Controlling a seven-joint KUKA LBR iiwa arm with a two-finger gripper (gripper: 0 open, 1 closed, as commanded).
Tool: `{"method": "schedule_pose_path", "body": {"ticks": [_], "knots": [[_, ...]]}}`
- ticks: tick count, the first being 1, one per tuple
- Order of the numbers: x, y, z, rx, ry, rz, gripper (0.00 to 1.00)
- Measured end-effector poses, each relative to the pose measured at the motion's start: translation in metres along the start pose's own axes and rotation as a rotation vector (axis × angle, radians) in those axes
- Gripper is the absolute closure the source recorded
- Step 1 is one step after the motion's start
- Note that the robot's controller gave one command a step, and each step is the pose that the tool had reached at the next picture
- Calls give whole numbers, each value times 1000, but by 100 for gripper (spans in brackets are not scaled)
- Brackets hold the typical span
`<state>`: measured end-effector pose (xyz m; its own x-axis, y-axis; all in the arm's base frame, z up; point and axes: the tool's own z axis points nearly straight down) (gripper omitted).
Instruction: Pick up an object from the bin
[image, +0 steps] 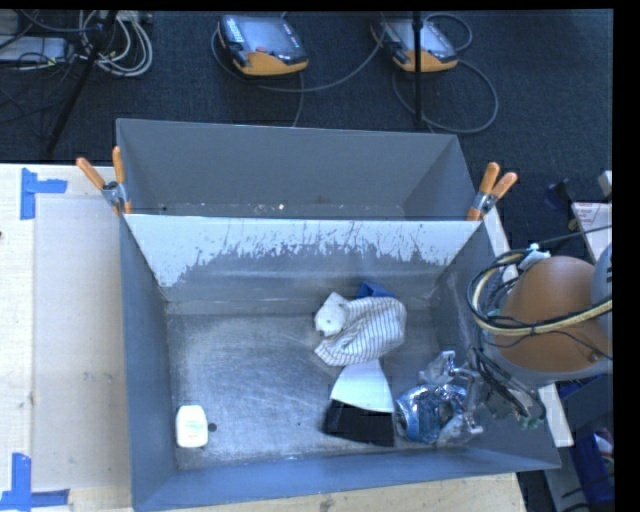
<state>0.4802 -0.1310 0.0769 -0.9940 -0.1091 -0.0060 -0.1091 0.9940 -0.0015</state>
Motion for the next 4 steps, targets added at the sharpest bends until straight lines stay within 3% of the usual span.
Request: {"method": "schedule_pose_path", "body": {"ticks": [4], "knots": [[4,2,-44,-6,15,-2,100]]}}
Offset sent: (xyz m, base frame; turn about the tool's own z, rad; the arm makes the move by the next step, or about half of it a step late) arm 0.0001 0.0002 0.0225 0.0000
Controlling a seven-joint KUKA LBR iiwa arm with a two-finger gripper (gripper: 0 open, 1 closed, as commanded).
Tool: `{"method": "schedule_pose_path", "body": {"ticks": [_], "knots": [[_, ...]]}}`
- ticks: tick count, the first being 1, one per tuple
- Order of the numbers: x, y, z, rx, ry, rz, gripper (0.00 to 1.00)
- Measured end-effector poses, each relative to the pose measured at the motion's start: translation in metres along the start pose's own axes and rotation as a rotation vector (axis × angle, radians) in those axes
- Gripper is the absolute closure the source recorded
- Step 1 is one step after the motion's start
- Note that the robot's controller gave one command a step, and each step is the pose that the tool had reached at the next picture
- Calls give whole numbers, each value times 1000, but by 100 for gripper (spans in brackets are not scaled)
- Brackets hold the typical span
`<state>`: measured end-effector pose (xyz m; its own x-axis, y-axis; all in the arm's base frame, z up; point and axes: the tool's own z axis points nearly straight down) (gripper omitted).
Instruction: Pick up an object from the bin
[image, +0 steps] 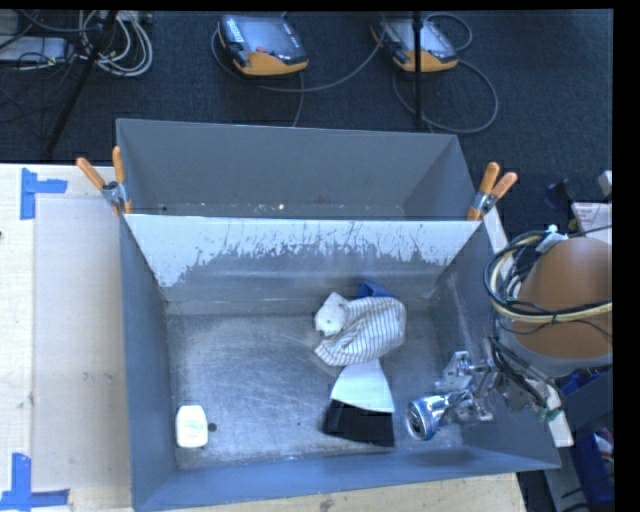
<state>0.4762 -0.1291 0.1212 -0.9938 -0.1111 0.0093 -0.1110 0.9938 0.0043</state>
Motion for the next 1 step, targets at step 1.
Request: {"method": "schedule_pose_path", "body": {"ticks": [1], "knots": [[-1,0,-22,2,-6,0,100]]}}
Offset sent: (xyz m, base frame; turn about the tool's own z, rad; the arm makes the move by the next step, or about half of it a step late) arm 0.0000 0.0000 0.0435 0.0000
